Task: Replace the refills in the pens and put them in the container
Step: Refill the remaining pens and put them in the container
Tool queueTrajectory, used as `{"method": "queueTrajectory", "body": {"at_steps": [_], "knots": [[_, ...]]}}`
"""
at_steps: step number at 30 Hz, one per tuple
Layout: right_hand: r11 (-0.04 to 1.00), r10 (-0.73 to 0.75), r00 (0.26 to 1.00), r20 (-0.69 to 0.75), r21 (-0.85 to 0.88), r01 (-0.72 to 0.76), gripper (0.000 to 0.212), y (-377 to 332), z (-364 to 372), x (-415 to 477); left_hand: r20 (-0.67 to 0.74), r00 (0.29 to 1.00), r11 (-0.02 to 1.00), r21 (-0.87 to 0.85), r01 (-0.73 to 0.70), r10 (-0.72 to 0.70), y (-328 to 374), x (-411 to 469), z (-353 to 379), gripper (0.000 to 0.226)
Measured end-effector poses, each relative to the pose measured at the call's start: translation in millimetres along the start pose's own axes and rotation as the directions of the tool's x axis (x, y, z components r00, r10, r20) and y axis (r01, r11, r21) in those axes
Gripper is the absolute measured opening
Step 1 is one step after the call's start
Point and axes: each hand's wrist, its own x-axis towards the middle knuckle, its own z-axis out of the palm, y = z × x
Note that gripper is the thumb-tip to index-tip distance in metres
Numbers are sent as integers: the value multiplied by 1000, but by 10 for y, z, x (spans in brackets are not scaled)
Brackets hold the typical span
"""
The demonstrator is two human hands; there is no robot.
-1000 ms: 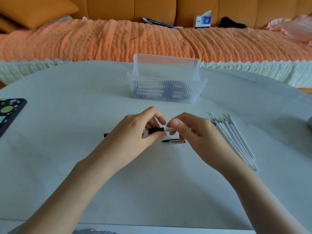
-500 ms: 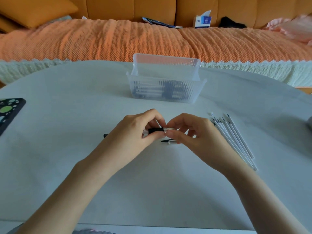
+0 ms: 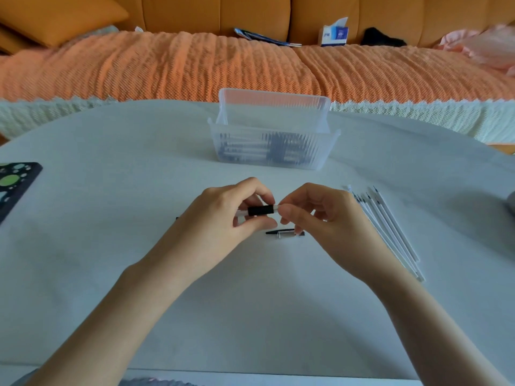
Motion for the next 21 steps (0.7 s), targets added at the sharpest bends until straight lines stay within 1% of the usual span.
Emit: {"method": "queueTrajectory", "body": {"at_steps": [4, 9, 11, 12, 15, 17, 19, 21], "knots": [[1000, 4, 998, -56, 13, -3, 11, 4, -43, 3, -15, 998, 997, 35, 68, -68, -57, -5, -54, 10], [996, 53, 999, -1, 76, -52, 11, 27, -49, 1, -65, 995, 996, 43, 75, -72, -47, 4, -75, 11], [993, 61, 998, 1, 100, -60, 12, 29, -49, 4, -70, 995, 996, 48, 77, -74, -46, -1, -78, 11], [996, 54, 998, -14, 78, -53, 12, 32, -49, 5, -70, 995, 996, 49, 79, -75, -49, -3, -82, 10], [997, 21, 999, -45, -71, -24, 8, 63, -77, 7, -90, 992, 994, 57, 88, -83, -90, 3, -112, 11], [977, 1, 1000, 6, -211, 0, 13, 113, -113, -3, -110, 989, 993, 63, 102, -94, -129, 10, -150, 11], [930, -22, 997, 70, -364, 46, 17, 176, -138, -15, -121, 987, 991, 70, 113, -104, -152, 10, -185, 11], [902, -29, 993, 116, -425, 76, 17, 211, -133, -25, -121, 987, 990, 75, 118, -108, -154, 7, -200, 10]]}}
